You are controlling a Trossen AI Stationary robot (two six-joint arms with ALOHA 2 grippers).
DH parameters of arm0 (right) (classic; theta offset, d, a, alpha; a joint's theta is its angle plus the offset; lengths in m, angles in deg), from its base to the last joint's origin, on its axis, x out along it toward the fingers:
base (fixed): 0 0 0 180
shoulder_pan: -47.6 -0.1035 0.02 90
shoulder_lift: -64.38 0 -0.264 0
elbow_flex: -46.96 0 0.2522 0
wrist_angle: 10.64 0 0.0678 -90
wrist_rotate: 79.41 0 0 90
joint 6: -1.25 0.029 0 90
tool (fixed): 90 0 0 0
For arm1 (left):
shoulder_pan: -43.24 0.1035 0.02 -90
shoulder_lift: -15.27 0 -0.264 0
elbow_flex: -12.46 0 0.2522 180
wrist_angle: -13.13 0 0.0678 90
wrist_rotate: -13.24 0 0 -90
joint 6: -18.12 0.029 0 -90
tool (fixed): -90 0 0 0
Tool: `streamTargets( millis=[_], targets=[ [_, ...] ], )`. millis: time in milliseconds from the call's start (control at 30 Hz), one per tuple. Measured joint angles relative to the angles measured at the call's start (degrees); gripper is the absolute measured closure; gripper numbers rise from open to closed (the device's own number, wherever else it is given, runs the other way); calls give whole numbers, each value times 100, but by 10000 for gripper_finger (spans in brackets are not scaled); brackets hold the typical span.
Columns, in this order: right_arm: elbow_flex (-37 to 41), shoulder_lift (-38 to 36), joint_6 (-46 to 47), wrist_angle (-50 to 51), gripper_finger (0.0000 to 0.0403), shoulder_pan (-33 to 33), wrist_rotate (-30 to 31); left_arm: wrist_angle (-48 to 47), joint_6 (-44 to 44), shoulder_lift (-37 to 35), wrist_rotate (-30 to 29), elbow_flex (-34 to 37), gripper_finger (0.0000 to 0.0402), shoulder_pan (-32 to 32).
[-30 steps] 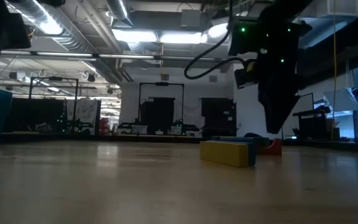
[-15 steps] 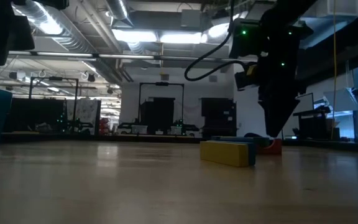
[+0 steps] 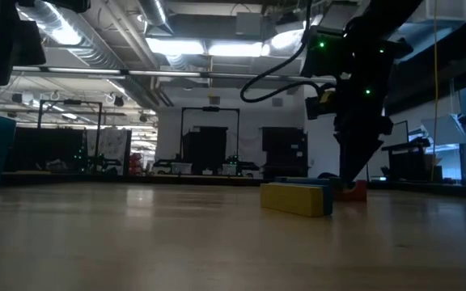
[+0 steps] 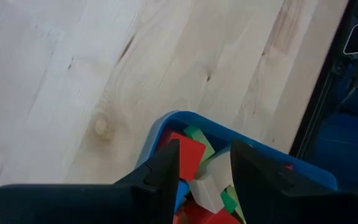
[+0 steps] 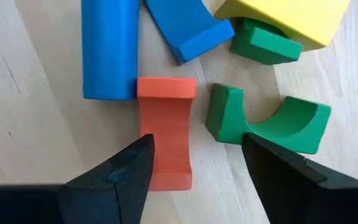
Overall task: Sort blocks by size
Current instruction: Put the green arch block into the blue bin
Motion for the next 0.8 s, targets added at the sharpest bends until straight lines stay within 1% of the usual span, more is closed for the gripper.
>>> streamTargets(
  millis=[167,400,500,567,633,733,800],
  targets=[
    [-107,26,4,103,155,0,10,-2,-1,0,2,0,279,0],
    [-457,44,-2,273,155,4,-46,-2,-1,0,1,0,279,0],
    [-603,44,-177,429,155,4,-26,0,-1,0,0,0,279,0],
    [-709,37,-491,570,155,4,10,1,-1,2,2,0,279,0],
    [-745,35,-1059,644,155,4,154,-2,-3,0,0,0,279,0],
    [-746,35,-2185,720,155,7,444,-1,-3,0,0,0,279,0],
    [-748,35,-3020,786,155,9,500,1,-4,0,-3,0,279,0]
  ],
)
